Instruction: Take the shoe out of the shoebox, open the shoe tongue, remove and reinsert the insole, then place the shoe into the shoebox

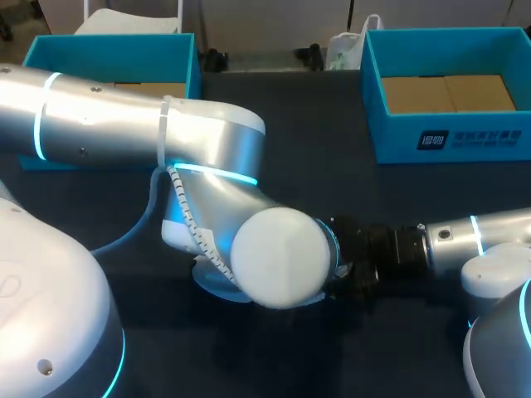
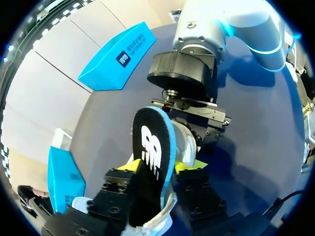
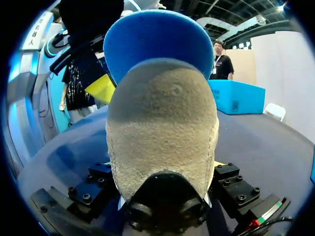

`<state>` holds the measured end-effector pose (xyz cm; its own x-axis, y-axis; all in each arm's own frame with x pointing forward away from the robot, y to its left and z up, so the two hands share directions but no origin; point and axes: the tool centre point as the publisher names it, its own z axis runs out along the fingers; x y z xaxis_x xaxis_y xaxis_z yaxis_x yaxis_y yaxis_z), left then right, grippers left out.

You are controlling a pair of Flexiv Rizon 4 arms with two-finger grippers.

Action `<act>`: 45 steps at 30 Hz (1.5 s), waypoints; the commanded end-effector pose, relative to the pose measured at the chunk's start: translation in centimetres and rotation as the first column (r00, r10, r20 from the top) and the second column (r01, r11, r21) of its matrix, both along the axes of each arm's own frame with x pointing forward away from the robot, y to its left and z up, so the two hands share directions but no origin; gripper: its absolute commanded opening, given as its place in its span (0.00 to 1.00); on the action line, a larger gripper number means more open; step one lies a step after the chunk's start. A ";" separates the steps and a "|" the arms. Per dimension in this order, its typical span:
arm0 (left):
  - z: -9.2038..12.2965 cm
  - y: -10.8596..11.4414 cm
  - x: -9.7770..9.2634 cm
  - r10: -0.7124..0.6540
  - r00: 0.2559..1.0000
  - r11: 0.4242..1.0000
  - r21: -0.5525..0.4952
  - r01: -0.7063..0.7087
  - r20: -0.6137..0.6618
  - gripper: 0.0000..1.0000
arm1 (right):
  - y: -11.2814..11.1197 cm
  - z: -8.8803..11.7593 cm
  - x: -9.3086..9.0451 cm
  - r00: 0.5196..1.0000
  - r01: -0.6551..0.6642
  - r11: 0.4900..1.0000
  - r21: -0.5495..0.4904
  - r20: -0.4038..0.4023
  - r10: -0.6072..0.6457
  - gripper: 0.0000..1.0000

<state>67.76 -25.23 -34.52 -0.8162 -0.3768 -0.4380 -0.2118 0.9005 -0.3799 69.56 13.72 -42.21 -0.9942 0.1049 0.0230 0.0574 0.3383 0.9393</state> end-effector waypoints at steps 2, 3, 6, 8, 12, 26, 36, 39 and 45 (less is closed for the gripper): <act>-0.9 0.6 0.1 -0.015 1.000 1.000 -0.017 0.015 0.004 0.16 | 0.2 -0.1 -0.1 1.000 0.001 1.000 -0.007 -0.002 -0.001 0.00; -1.0 0.6 0.1 -0.016 1.000 1.000 -0.021 0.016 0.003 0.03 | 0.2 -0.1 -0.1 1.000 0.001 1.000 -0.007 -0.002 -0.001 0.00; -0.9 0.7 0.2 -0.016 1.000 0.999 -0.034 0.016 0.003 0.00 | 0.2 -0.1 -0.1 1.000 0.001 1.000 -0.007 -0.002 -0.001 0.00; -0.6 0.6 0.2 -0.015 1.000 0.999 -0.046 0.016 0.004 0.00 | 0.2 -0.1 -0.1 1.000 0.001 1.000 -0.007 -0.002 -0.001 0.00; 0.0 0.3 0.3 -0.017 1.000 0.997 -0.069 0.018 0.014 0.00 | 0.2 -0.1 -0.1 1.000 0.001 1.000 -0.007 -0.002 -0.001 0.00; 1.2 -0.6 1.1 -0.057 0.997 0.988 -0.139 0.063 0.046 0.23 | 0.2 -0.1 -0.1 1.000 0.001 1.000 -0.007 -0.002 -0.001 0.00; 0.9 0.5 0.0 -0.077 0.996 0.982 -0.171 0.082 0.040 0.86 | 0.2 -0.1 -0.1 1.000 0.001 1.000 -0.007 -0.002 -0.001 0.00; 0.7 0.6 0.0 -0.073 0.996 0.982 -0.173 0.080 0.044 0.83 | 0.2 -0.1 -0.1 1.000 0.001 1.000 -0.007 -0.002 -0.001 0.00; 0.9 0.5 0.0 -0.068 0.996 0.979 -0.188 0.076 0.052 0.78 | 0.2 -0.1 -0.1 1.000 0.001 1.000 -0.007 -0.002 -0.001 0.00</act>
<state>67.87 -24.96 -33.69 -0.8257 -0.3956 -0.4022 -0.1298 0.8270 -0.5470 69.55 13.72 -42.21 -0.9942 0.1049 0.0231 0.0575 0.3384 0.9393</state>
